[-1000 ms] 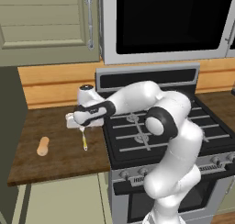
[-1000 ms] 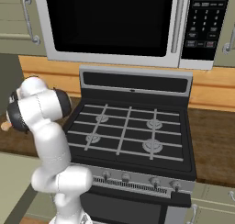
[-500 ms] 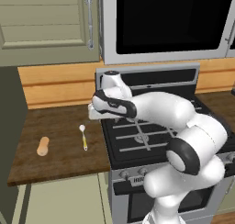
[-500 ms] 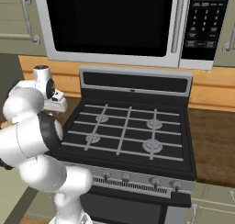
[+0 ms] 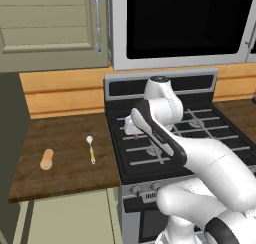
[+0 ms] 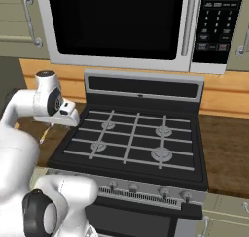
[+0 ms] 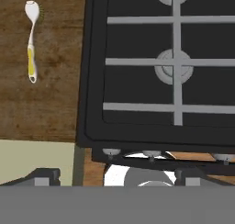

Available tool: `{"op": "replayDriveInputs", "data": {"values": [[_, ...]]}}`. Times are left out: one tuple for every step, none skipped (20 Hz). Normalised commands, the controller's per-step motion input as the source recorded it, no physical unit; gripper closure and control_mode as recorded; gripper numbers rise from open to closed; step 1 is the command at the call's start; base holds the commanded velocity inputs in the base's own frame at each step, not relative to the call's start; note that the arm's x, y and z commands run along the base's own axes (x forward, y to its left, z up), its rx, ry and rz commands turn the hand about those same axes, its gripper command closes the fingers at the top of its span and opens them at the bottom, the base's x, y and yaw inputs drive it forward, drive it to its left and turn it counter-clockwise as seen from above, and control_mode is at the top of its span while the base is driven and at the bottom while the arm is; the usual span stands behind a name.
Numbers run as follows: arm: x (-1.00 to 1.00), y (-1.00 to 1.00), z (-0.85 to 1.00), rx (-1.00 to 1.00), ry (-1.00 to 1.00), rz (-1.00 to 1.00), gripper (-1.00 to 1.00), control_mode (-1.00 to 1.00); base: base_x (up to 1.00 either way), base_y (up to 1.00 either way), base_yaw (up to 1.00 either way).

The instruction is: Pick the dish brush from the drawer and place it on the counter.

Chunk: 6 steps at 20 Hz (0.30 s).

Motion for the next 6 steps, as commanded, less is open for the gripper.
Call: {"op": "replayDriveInputs", "data": {"values": [[-0.7, -1.0, 1.0, 0.0, 0.0, 0.0, -1.0, -1.0, 0.0, 0.0, 0.0], [-0.74, -1.0, 1.0, 0.0, 0.0, 0.0, -1.0, -1.0, 0.0, 0.0, 0.0], [-0.86, -1.0, 1.0, 0.0, 0.0, 0.0, -1.0, -1.0, 0.0, 0.0, 0.0], [-1.0, -1.0, 1.0, 0.01, 0.0, 0.0, -1.0, -1.0, 0.0, 0.0, 0.0], [-1.0, -1.0, 0.96, 0.01, 0.0, 0.0, -1.0, -1.0, 0.0, 0.0, 0.0], [-1.0, -1.0, 0.97, 0.02, 0.0, 0.0, -1.0, -1.0, 0.0, 0.0, 0.0]]}}
